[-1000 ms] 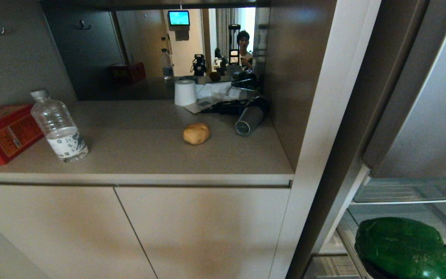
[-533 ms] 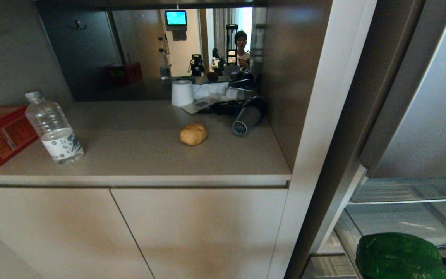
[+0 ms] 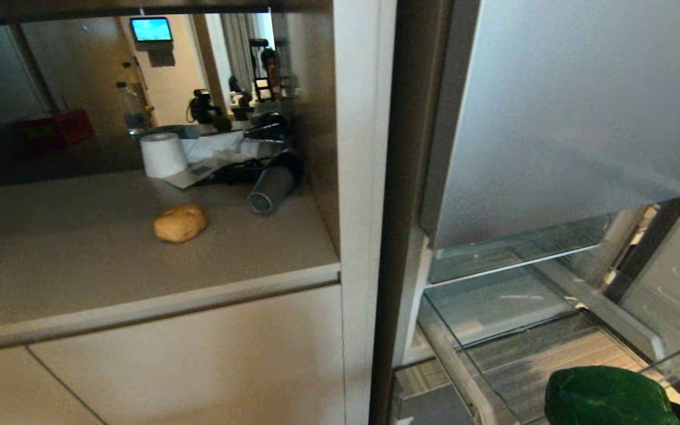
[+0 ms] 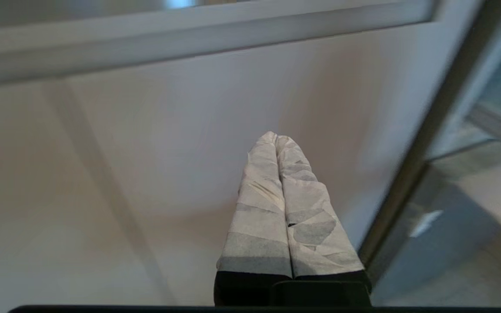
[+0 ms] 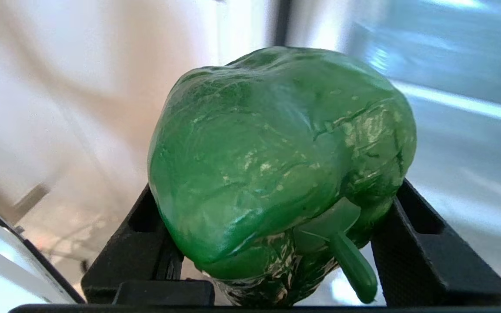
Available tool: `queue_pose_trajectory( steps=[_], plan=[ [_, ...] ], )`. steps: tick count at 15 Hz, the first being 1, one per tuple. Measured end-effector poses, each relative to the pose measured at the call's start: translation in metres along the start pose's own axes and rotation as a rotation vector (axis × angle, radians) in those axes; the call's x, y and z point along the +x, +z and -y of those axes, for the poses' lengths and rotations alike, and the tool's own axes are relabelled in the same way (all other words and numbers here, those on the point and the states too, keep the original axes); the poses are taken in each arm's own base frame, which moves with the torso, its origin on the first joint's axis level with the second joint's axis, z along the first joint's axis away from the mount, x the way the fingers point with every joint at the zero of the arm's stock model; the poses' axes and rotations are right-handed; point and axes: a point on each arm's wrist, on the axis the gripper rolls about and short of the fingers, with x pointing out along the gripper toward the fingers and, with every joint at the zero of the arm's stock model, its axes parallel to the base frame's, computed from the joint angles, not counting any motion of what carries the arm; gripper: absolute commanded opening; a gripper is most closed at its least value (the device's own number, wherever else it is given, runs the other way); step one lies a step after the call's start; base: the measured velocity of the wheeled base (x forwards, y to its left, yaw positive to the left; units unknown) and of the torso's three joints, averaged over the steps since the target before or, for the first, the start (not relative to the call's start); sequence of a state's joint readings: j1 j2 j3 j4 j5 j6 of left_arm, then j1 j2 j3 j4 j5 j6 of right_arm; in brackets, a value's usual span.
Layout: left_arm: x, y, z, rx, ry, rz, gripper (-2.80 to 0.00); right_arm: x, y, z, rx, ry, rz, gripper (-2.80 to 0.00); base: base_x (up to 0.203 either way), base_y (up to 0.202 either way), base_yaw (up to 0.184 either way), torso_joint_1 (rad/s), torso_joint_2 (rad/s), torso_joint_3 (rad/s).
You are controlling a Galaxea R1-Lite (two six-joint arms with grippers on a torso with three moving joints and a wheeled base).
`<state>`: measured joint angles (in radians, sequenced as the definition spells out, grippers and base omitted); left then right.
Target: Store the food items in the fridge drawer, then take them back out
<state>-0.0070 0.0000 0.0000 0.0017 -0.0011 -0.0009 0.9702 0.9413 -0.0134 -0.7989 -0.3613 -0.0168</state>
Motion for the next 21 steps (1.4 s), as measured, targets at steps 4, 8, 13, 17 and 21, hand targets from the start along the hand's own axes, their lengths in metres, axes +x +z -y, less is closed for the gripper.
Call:
queue_pose_trajectory(
  steps=[4, 8, 13, 17, 21],
  plan=[
    [0.000, 0.000, 0.000, 0.000, -0.001, 0.000, -2.80, 0.004, 0.007, 0.009, 0.119, -0.107, 0.083, -2.80, 0.000, 0.003, -0.089, 0.002, 0.00, 0.001],
    [0.000, 0.000, 0.000, 0.000, 0.000, 0.000, -2.80, 0.025, 0.004, 0.029, 0.221, -0.350, 0.029, -2.80, 0.000, 0.000, 0.000, 0.000, 0.00, 0.000],
    [0.000, 0.000, 0.000, 0.000, 0.000, 0.000, -2.80, 0.061, -0.015, 0.091, 0.421, -0.772, -0.102, -2.80, 0.000, 0.000, 0.000, 0.000, 0.00, 0.000],
    [0.000, 0.000, 0.000, 0.000, -0.001, 0.000, -2.80, 0.079, -0.043, 0.131, 0.520, -0.929, -0.232, -2.80, 0.000, 0.000, 0.000, 0.000, 0.00, 0.000],
    [0.000, 0.000, 0.000, 0.000, 0.000, 0.000, -2.80, 0.108, -0.055, 0.163, 0.543, -0.971, -0.269, -2.80, 0.000, 0.000, 0.000, 0.000, 0.00, 0.000]
  ],
)
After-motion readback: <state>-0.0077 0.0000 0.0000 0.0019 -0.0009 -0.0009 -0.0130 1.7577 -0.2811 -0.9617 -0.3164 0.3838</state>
